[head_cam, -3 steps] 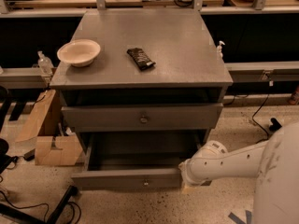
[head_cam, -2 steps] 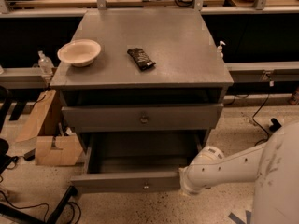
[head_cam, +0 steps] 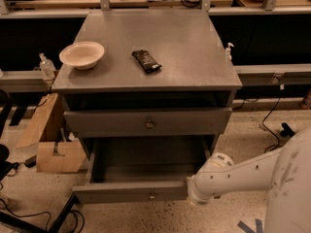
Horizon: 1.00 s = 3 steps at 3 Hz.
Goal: Open middle drawer
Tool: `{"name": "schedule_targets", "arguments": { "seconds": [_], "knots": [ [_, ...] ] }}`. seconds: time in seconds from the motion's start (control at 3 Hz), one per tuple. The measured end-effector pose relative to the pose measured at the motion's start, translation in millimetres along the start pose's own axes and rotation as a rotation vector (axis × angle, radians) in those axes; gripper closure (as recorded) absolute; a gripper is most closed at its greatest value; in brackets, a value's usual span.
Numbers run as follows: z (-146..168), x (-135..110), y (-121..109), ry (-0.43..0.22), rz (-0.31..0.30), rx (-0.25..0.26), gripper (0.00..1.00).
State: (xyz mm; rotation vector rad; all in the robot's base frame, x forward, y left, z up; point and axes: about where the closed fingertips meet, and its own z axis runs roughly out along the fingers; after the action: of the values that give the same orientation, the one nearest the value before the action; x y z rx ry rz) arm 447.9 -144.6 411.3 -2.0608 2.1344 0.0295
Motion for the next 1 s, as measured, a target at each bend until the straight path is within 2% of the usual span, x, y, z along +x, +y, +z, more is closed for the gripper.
{"name": "schedule_targets", "arguments": {
  "seconds": [1.0],
  "knots": [
    [-0.5, -0.1, 0.0, 0.0, 0.0, 0.0, 1.0]
  ]
}}
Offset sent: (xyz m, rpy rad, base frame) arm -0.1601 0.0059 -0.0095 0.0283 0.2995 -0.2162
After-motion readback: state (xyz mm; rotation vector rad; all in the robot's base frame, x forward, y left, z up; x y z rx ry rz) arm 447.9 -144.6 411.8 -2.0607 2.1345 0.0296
